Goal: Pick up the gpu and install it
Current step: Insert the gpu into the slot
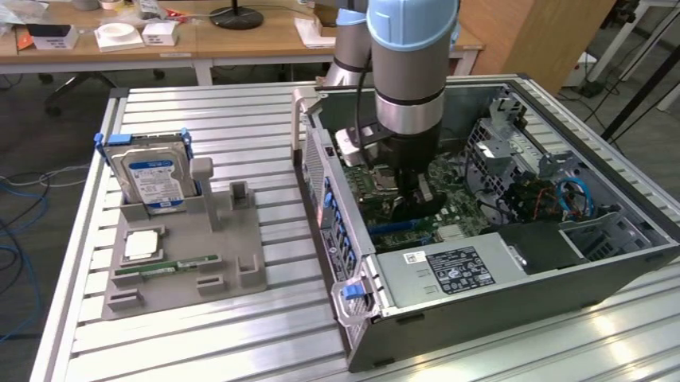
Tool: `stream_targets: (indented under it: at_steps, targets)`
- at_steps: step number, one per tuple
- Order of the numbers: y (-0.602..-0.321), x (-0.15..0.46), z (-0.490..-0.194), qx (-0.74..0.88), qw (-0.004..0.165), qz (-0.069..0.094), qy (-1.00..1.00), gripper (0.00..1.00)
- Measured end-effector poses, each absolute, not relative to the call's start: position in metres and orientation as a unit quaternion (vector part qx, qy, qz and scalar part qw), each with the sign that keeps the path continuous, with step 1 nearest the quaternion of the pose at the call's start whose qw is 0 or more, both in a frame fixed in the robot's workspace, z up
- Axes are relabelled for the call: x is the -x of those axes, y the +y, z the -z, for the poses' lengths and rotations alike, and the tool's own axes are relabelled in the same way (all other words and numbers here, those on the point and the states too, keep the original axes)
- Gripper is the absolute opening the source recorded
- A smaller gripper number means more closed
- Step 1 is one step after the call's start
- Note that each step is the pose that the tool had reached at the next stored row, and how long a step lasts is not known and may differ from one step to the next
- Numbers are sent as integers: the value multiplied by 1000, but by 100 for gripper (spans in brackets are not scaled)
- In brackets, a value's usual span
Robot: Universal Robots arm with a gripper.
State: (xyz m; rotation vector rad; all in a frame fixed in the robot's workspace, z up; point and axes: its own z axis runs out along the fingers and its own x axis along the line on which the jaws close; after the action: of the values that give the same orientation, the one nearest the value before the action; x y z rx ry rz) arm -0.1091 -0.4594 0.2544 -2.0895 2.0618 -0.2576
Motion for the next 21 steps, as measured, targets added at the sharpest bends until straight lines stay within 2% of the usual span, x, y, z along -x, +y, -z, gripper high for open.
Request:
stream_targets:
  at_steps: [21]
  targets:
    - [-454, 122, -247, 702, 97, 90, 700, 26]
